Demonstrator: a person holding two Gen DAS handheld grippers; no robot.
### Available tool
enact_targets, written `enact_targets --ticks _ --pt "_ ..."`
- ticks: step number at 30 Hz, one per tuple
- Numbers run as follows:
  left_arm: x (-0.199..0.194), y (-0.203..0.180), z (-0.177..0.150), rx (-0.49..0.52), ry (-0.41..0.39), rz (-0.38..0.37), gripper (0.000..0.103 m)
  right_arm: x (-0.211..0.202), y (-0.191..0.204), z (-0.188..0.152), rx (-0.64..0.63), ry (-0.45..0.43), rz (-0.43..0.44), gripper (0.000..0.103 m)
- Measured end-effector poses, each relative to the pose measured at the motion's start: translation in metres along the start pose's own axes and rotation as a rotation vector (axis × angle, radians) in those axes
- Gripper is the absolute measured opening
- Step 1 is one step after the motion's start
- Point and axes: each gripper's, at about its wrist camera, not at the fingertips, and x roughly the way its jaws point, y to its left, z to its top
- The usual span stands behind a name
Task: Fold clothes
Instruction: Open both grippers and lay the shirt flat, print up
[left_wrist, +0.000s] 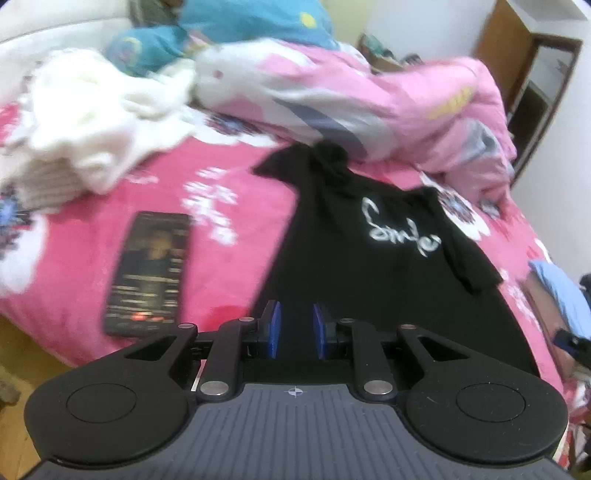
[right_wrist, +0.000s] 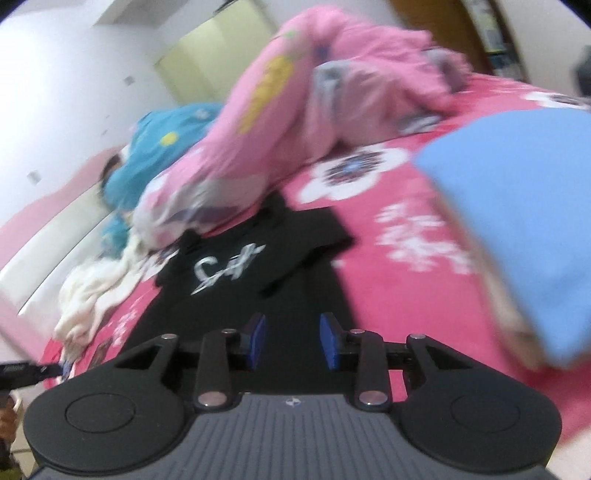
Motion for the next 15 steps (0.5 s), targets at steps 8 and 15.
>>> enact_targets --ticks 8,15 --pt "0.05 -0.027 0.011 0.081 -0.042 0.011 0.021 0.04 0.01 0.032 -0.025 0.036 -0.016 0.034" --pt "0.089 -0.024 0.0 0.106 -0.002 0.056 0.021 0.089 0.054 0.046 -0.285 0.087 -0.024 0.036"
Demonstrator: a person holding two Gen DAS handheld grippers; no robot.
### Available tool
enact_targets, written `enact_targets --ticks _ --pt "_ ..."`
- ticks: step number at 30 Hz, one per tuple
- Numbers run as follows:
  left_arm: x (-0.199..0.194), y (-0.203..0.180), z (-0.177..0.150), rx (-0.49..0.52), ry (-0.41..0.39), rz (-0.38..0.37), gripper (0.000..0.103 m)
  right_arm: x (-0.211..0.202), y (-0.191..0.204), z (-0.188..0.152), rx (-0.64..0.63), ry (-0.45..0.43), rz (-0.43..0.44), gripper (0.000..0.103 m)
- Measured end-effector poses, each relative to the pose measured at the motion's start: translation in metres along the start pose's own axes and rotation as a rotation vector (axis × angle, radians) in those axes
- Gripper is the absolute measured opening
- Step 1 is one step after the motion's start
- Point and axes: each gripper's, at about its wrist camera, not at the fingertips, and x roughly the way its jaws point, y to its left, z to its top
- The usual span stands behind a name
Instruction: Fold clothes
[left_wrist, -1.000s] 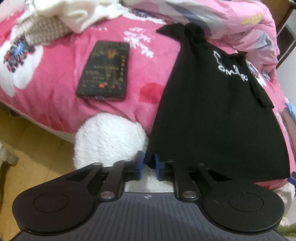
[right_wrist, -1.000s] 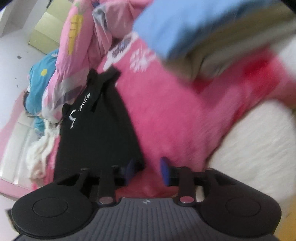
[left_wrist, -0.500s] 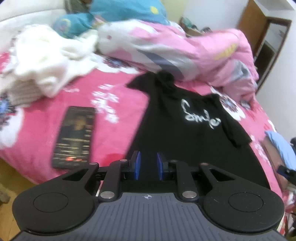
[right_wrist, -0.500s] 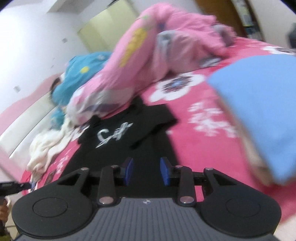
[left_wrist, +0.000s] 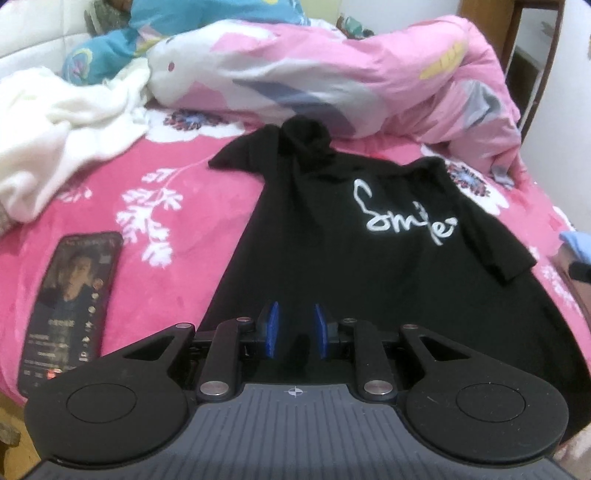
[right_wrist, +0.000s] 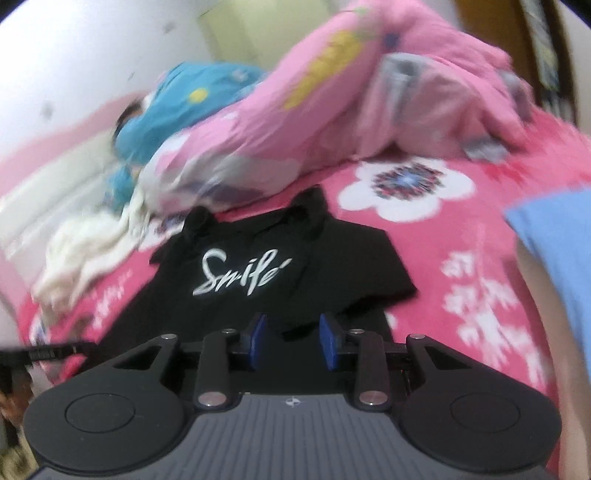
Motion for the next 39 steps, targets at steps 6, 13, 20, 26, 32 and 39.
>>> enact_targets --ticks 6,13,20,26,32,39 --pt "0.015 0.009 -0.013 -0.022 0.029 0.046 0.024 0.069 0.029 -0.001 -0.309 0.089 -0.073 0.042" --pt "0.016 0.009 -0.022 -0.012 0.005 0.053 0.025 0.103 0.036 -0.011 -0.527 0.143 -0.092 0.019" --pt "0.017 0.009 -0.024 0.0 -0.007 0.055 0.025 0.092 -0.013 0.053 -0.345 0.013 -0.168 0.003" --pt "0.019 0.005 -0.025 0.026 -0.013 0.071 0.025 0.097 -0.077 0.121 -0.165 -0.054 -0.236 0.003" --pt "0.02 0.002 -0.026 0.046 -0.012 0.086 0.025 0.111 -0.138 0.163 0.008 -0.059 -0.286 0.003" --pt "0.021 -0.002 -0.026 0.076 -0.005 0.102 0.026 0.144 -0.195 0.183 0.116 0.007 -0.358 0.003"
